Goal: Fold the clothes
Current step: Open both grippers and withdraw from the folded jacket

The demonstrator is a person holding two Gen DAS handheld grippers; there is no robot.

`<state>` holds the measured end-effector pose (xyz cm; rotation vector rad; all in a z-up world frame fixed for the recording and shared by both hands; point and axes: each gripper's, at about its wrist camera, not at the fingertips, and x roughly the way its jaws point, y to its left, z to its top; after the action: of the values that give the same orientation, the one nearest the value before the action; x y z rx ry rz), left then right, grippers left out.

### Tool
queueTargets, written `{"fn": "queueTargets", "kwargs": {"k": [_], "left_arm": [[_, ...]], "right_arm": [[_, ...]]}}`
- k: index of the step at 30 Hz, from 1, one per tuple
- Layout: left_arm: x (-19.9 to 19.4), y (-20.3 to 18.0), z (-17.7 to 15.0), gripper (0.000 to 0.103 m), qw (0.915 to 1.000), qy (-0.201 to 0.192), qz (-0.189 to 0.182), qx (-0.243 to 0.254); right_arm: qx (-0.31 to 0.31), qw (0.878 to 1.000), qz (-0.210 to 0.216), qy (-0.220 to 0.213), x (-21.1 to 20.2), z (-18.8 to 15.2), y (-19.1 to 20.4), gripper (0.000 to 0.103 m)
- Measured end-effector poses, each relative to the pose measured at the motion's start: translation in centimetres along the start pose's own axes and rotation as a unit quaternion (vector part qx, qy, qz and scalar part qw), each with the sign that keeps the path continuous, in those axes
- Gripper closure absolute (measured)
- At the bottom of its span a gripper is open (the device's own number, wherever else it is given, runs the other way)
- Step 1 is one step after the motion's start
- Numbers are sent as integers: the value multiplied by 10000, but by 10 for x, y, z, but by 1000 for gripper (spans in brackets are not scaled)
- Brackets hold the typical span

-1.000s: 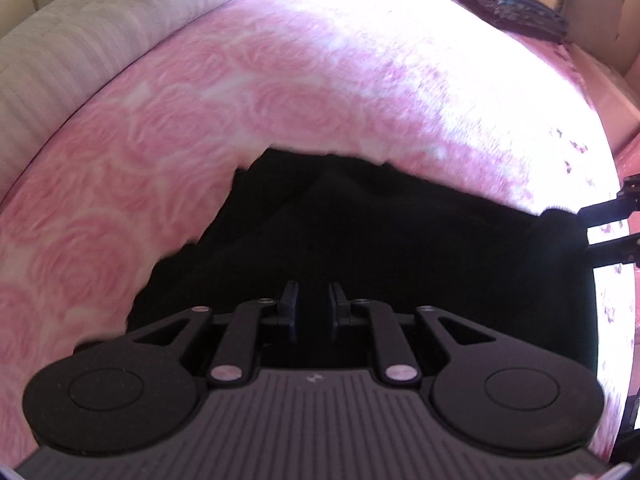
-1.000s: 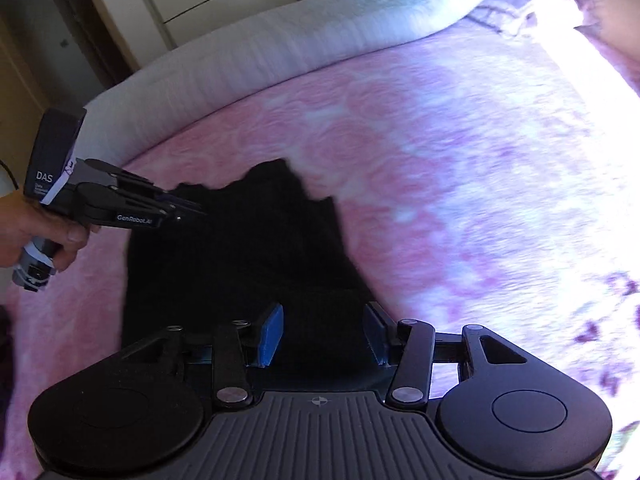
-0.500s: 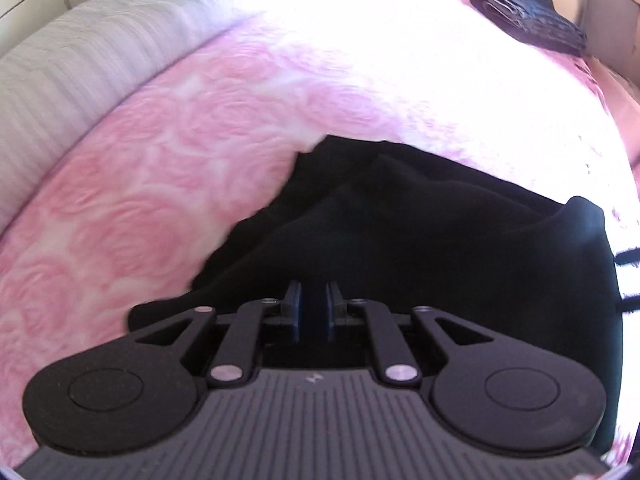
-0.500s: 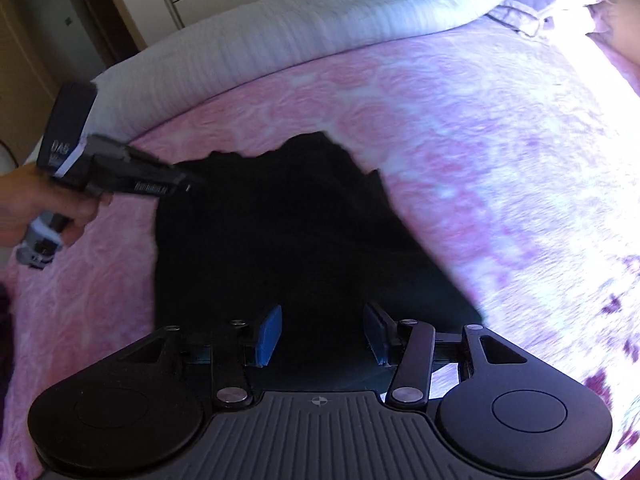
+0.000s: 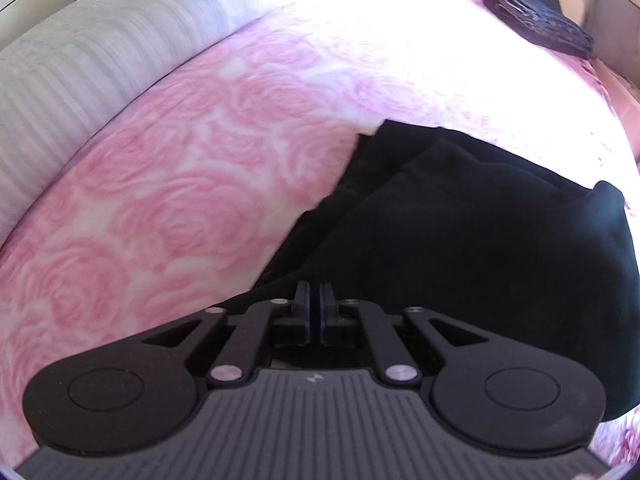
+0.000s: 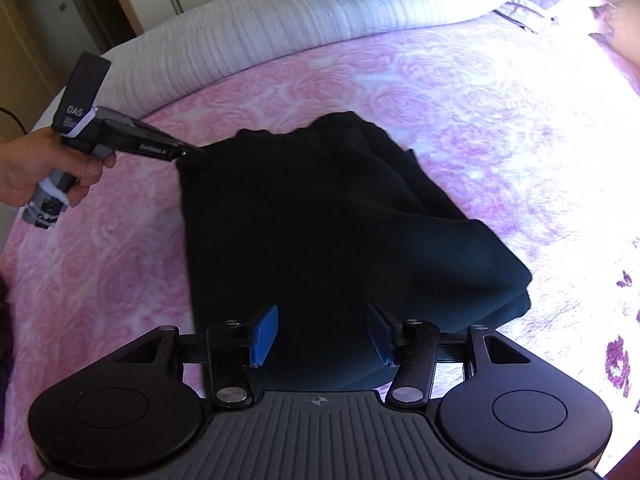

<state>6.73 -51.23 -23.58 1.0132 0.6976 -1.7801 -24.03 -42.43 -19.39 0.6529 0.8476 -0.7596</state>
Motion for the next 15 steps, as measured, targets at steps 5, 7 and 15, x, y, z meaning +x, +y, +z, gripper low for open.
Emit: {"fn": "queueTargets", "kwargs": {"k": [5,7,15], "left_arm": [[38,3,-6,102,9997,93,11,231],[39,4,-3,102,9997,94,-11,203],[-18,-2,-14,74,9985,102,47,539]], "right_arm": [[-69,9996,-17,286,20,-11,9,50],[-74,9995,-31,316,27,-11,9,50],[114,9967,-505,621,7,-4,21,47]]}}
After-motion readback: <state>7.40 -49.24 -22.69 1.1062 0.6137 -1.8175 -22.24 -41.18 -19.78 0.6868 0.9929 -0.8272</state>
